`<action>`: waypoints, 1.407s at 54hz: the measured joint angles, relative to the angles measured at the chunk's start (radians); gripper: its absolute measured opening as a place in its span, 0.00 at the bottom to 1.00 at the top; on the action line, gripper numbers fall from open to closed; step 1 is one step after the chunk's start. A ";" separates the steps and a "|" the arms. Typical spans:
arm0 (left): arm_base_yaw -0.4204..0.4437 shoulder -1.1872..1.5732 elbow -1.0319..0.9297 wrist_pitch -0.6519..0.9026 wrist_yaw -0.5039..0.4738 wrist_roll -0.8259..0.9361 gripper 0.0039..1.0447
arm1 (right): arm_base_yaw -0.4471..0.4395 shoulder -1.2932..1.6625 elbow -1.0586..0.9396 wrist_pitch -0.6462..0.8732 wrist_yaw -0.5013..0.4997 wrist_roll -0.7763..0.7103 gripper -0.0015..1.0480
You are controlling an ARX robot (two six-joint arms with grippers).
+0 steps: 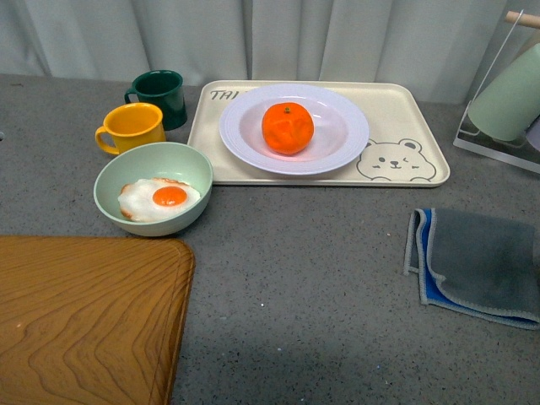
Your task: Place orange and plate with both arms
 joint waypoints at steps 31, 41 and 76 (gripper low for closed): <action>0.000 0.000 0.000 0.000 0.000 0.000 0.94 | -0.023 -0.554 -0.172 -0.357 -0.005 0.000 0.01; 0.000 0.000 0.000 0.000 0.000 0.000 0.94 | -0.023 -0.695 -0.188 -0.477 -0.005 0.000 0.01; 0.000 0.000 0.000 0.000 0.000 0.000 0.94 | -0.023 -1.088 -0.195 -0.844 -0.006 0.000 0.01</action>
